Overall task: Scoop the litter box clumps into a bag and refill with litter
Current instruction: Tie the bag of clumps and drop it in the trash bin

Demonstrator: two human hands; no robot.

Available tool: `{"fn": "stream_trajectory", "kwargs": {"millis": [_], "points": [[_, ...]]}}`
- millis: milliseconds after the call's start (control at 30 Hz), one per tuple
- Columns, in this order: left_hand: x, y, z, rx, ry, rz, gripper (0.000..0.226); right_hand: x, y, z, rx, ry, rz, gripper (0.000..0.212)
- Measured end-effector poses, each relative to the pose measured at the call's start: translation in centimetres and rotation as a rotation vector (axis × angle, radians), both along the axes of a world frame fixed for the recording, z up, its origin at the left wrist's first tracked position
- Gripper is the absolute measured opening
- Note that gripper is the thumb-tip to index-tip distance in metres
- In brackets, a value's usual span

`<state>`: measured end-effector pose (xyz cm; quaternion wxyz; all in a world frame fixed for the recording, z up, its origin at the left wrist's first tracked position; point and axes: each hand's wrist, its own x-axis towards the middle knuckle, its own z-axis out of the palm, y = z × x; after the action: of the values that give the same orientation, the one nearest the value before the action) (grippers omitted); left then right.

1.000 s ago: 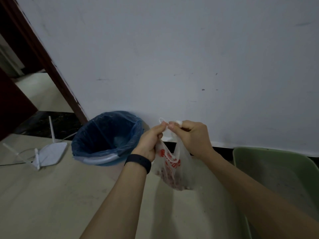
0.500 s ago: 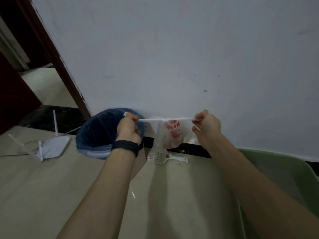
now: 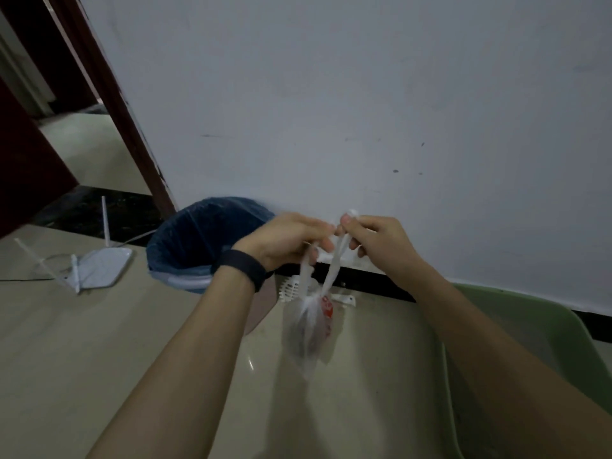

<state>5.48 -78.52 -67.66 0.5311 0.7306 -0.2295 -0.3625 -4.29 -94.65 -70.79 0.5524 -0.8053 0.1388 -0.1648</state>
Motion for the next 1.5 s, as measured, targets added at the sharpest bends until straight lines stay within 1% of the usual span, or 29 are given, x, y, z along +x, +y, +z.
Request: {"fn": "stream_trajectory", "kwargs": {"millis": [67, 133, 200, 233, 300, 333, 367, 400, 433, 500, 533, 567, 633, 667, 733, 800, 833, 900, 967, 1033, 1067, 1133, 1200, 1267, 1300, 1333, 1400, 1433, 1500], "points": [[-1.1, -1.3, 0.6, 0.112, -0.101, -0.081, 0.03, 0.4, 1.1, 0.2, -0.047, -0.098, -0.056, 0.037], [-1.1, -1.6, 0.5, 0.099, -0.129, -0.062, 0.028, 0.4, 1.6, 0.5, -0.011, -0.185, -0.107, 0.031], [-0.6, -1.3, 0.2, 0.037, -0.132, -0.048, 0.029, 0.1, 1.4, 0.9, 0.045, -0.212, -0.067, 0.024], [-0.4, -1.1, 0.2, -0.011, -0.121, -0.038, 0.03, 0.0, 1.2, 0.9, 0.089, -0.169, 0.006, 0.024], [0.0, -1.0, 0.2, -0.139, -0.061, 0.001, 0.027, -0.3, 0.6, 0.4, 0.164, 0.032, 0.196, 0.034], [0.1, -1.0, 0.4, -0.196, -0.027, 0.028, 0.026, -0.4, 0.6, -0.2, 0.193, 0.136, 0.271, 0.032], [0.2, -1.2, 0.5, -0.23, -0.008, 0.054, 0.025, -0.5, 0.5, -1.0, 0.186, 0.197, 0.306, 0.025], [0.4, -1.3, 0.6, -0.239, -0.009, 0.081, 0.026, -0.5, 0.4, -1.8, 0.104, 0.216, 0.306, 0.023], [0.5, -1.4, 0.5, -0.234, -0.019, 0.103, 0.028, -0.3, 0.2, -2.5, -0.029, 0.208, 0.275, 0.027], [0.6, -1.5, 0.1, -0.226, -0.019, 0.147, 0.032, 0.1, 0.2, -3.3, -0.276, 0.186, 0.162, 0.028], [0.6, -1.6, -0.2, -0.239, -0.004, 0.185, 0.034, 0.3, 0.3, -3.6, -0.296, 0.159, 0.105, 0.025], [0.6, -1.8, -0.3, -0.266, 0.014, 0.233, 0.032, 0.5, 0.3, -4.0, -0.224, 0.131, 0.049, 0.024], [0.6, -2.0, -0.2, -0.345, 0.031, 0.314, 0.024, 0.5, 1.0, -4.6, 0.017, 0.096, -0.042, 0.022], [0.7, -2.1, 0.1, -0.373, 0.023, 0.323, 0.023, 0.4, 1.5, -4.8, 0.053, 0.104, -0.057, 0.022], [0.5, -2.2, 0.6, -0.368, -0.025, 0.277, 0.026, 0.3, 2.1, -4.9, -0.04, 0.182, 0.007, 0.024], [0.0, -2.4, 0.7, -0.31, -0.074, 0.227, 0.027, 0.4, 2.8, -4.5, -0.073, 0.218, 0.163, 0.022], [-0.2, -2.5, 0.7, -0.281, -0.082, 0.227, 0.027, 0.4, 3.1, -4.1, -0.038, 0.216, 0.226, 0.024], [-0.1, -2.6, 0.4, -0.252, -0.083, 0.268, 0.026, 0.5, 3.3, -3.7, 0.11, 0.235, 0.292, 0.041], [0.3, -2.4, 0.2, -0.249, -0.077, 0.29, 0.026, 0.3, 3.2, -3.3, 0.114, 0.266, 0.325, 0.046], [0.4, -2.3, 0.2, -0.232, -0.078, 0.243, 0.026, 0.1, 3.0, -3.2, 0.031, 0.295, 0.305, 0.054], [0.4, -2.2, 0.4, -0.212, -0.084, 0.201, 0.027, 0.0, 2.8, -3.2, 0.043, 0.295, 0.281, 0.052], [0.7, -1.9, 0.6, -0.175, -0.094, 0.137, 0.029, -0.2, 2.1, -3.6, 0.177, 0.295, 0.252, 0.047], [1.6, -1.4, 0.3, -0.126, -0.096, 0.178, 0.033, -0.5, 1.2, -4.2, 0.351, 0.275, 0.21, 0.046], [2.1, -0.7, -0.8, -0.016, -0.152, 0.242, 0.028, -0.5, 0.2, -4.8, 0.517, 0.233, 0.132, 0.044], [2.1, -0.3, -1.7, 0.056, -0.187, 0.216, 0.023, -0.4, -0.3, -5.0, 0.613, 0.2, 0.092, 0.04], [2.0, 0.1, -2.7, 0.102, -0.212, 0.14, 0.022, -0.3, -0.6, -5.1, 0.716, 0.166, 0.055, 0.035], [1.3, 0.4, -4.0, 0.091, -0.227, -0.059, 0.031, 0.0, -1.0, -5.2, 0.869, 0.121, 0.013, 0.023], [1.0, 0.3, -4.4, 0.07, -0.24, -0.127, 0.034, 0.1, -1.0, -5.1, 0.898, 0.118, 0.013, 0.021], [0.8, -0.8, -4.7, 0.072, -0.333, -0.181, 0.032, 0.2, -1.0, -5.1, 0.92, 0.123, 0.042, 0.02]]}}
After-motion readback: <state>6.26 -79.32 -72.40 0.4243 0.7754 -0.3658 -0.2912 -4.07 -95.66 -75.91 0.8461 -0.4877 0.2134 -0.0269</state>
